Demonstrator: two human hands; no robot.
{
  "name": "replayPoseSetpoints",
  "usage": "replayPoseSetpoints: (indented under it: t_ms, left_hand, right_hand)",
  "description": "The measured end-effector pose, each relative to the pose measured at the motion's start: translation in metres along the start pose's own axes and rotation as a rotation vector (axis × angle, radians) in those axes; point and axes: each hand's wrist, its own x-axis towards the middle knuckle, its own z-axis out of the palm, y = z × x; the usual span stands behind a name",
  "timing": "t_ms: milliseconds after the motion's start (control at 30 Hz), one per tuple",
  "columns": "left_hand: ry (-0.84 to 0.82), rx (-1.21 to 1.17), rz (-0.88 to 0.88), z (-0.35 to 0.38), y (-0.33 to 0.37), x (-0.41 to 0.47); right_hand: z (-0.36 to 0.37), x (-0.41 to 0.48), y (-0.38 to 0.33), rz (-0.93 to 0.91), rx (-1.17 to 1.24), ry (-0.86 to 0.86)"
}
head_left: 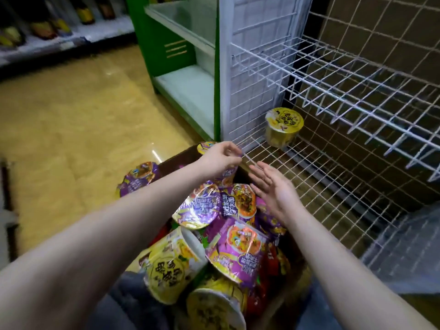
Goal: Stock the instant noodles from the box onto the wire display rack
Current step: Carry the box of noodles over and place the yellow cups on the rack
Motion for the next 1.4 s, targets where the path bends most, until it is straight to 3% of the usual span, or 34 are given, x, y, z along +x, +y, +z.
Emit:
replayPoseSetpoints:
  t_ms: [233,467,667,833,1233,1400]
  left_hand:
    - [0.055,0.233,-0.089,-0.015,-0.028,-0.06]
    - [-0.096,0.433,-0.089,-0.032,-0.044,-0.087]
    - [-0.135,0.352,-0.035,-0.06,-0.082,-0.083]
    - [-0.234,0.316,-0.028,-0.071,-0.11,-0.077]
    - [-0.315,0.094,-0.043,-0.072,-0.11,-0.074]
    - [-0.359,0.053,-0.067,-0.076,-0.103,-0.073]
  right_hand:
    - [0.027,-0.037,0.044,0.041,-0.199,-0.162]
    - [0.065,-0.07,0.078,0.027,-0.472,-0.309]
    - [0.083,-0.063,0.11,0.004,-1.112,-0.309]
    - [0.092,-0.064,0.123,0.05,-1.353,-0.28]
    - [0.094,-0.063,0.117,0.11,-1.27,-0.259]
    - [0.091,-0.061,0.111,0.135,-1.115,-0.211]
